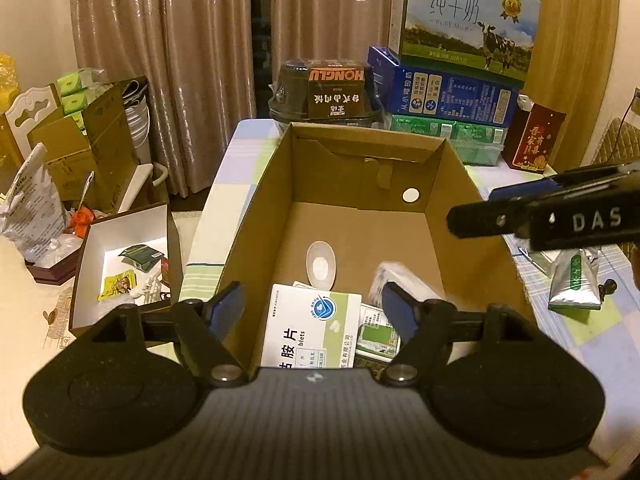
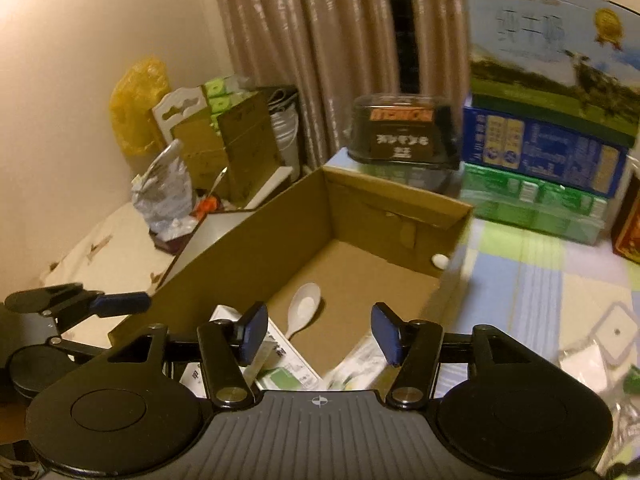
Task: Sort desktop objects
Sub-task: 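Release the tablet box into the cardboard box while the right tool drops the ointment box, then move both open tools back over the foil bag and black cable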
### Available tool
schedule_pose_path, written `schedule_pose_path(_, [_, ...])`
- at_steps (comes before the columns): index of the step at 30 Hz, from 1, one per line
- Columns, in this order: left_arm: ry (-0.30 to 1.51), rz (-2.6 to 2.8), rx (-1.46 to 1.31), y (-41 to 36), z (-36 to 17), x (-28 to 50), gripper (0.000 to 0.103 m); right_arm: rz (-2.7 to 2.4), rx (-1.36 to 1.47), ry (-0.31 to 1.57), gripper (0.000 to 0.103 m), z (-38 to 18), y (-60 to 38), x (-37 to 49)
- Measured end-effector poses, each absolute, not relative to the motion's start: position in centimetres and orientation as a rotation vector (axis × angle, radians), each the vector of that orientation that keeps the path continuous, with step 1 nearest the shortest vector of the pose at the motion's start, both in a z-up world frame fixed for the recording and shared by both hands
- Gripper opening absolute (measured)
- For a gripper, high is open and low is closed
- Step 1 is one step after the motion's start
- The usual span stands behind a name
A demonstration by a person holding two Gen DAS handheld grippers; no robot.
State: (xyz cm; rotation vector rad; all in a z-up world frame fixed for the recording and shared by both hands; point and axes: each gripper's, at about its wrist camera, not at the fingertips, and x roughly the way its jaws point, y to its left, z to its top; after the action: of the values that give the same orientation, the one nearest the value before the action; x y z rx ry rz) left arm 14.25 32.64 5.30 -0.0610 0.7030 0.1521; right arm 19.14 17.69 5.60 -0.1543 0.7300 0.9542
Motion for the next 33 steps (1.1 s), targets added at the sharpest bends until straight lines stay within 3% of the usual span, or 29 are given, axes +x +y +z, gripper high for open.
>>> schedule_pose_path(6, [0.691,0.155,-0.071,31.8,6.0,13.4,0.078,0.912,-0.127,0.736,0.066,6.2,13.8,18.6])
schedule_pose_path(16, [0.680,0.152,-0.083,29.1,7.5,10.9,0.088,0.866,-0.085,0.737,0.070,7.5,7.8,16.6])
schedule_pose_path(20, [0.678,0.152,-0.082,28.0,8.1,9.9,0.095,0.840,-0.070,0.729,0.085,7.9,5.4,15.7])
schedule_pose_path(25, [0.668,0.136,-0.080,26.3,9.0,8.6,0.102,0.816,-0.053,0.737,0.090,8.1,2.3,14.9])
schedule_pose_path(33, [0.667,0.116,-0.078,23.3,9.7,7.3,0.102,0.767,-0.046,0.750,0.099,7.9,-2.9,14.3])
